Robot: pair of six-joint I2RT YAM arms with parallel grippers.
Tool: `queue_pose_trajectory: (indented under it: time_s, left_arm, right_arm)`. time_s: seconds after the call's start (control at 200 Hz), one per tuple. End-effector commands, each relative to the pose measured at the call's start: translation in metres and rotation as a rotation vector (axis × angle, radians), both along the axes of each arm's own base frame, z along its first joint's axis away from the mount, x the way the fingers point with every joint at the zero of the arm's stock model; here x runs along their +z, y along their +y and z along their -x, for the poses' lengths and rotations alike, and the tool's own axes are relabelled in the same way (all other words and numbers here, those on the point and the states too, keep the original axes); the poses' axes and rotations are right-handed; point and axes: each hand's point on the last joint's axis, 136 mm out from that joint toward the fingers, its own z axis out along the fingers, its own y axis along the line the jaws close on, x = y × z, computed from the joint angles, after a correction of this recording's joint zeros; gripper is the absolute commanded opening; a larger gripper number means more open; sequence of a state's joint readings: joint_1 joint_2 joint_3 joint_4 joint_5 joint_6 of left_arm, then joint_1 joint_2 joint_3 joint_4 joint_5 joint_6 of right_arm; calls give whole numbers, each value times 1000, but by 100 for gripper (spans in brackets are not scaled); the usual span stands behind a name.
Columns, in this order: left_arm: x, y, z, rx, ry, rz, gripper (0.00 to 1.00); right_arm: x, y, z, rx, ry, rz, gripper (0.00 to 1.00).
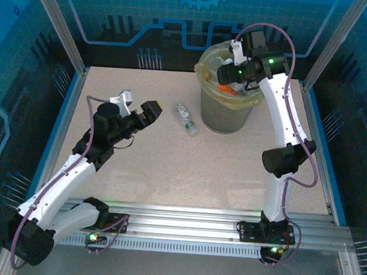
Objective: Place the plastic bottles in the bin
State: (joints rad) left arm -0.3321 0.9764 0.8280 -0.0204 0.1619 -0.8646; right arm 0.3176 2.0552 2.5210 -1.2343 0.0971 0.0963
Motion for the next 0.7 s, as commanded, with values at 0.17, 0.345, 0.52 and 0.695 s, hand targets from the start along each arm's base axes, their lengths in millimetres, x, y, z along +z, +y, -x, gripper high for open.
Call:
queue_pose_trajectory:
  time_s: [0.17, 0.345, 0.52, 0.695]
  left_arm:
    - [-6, -2, 1, -7, 14, -6, 99]
    - [-10, -2, 0, -8, 22, -9, 99]
    - [-13, -3, -2, -8, 29, -12, 99]
    - [-21, -5, -7, -13, 47, -14, 99]
  right_arm:
    - [26, 11, -16, 5, -98, -105, 74]
    - [21, 20, -27, 23, -105, -137, 61]
    - [5, 24, -36, 30, -76, -124, 52]
    - [-18, 34, -38, 63, -11, -145, 38]
